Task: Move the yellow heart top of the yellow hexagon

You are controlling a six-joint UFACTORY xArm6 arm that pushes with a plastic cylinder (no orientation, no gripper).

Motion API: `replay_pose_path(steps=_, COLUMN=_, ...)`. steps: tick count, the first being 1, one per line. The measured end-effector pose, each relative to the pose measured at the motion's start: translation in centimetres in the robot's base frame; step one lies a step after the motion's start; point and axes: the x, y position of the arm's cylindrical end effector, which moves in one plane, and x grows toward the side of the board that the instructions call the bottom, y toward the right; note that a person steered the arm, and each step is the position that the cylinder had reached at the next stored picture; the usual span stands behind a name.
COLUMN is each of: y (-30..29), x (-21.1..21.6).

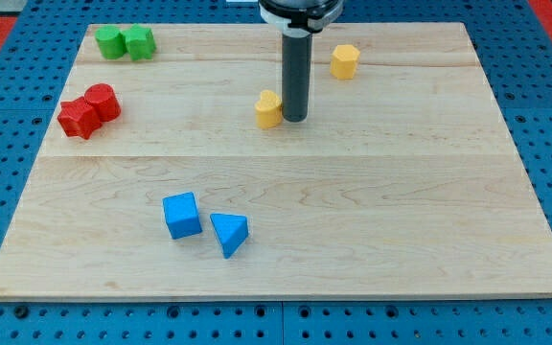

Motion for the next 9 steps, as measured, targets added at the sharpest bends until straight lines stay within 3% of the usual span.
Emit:
replay_pose_path(steps=2, y=-5.3, x=0.7)
replay_pose_path(steps=4, y=-8.5, x=-5.2)
replay_pose_path(steps=7, y=-14.0, x=-9.7)
replay_pose_path(steps=9, y=-11.7, x=-12.8)
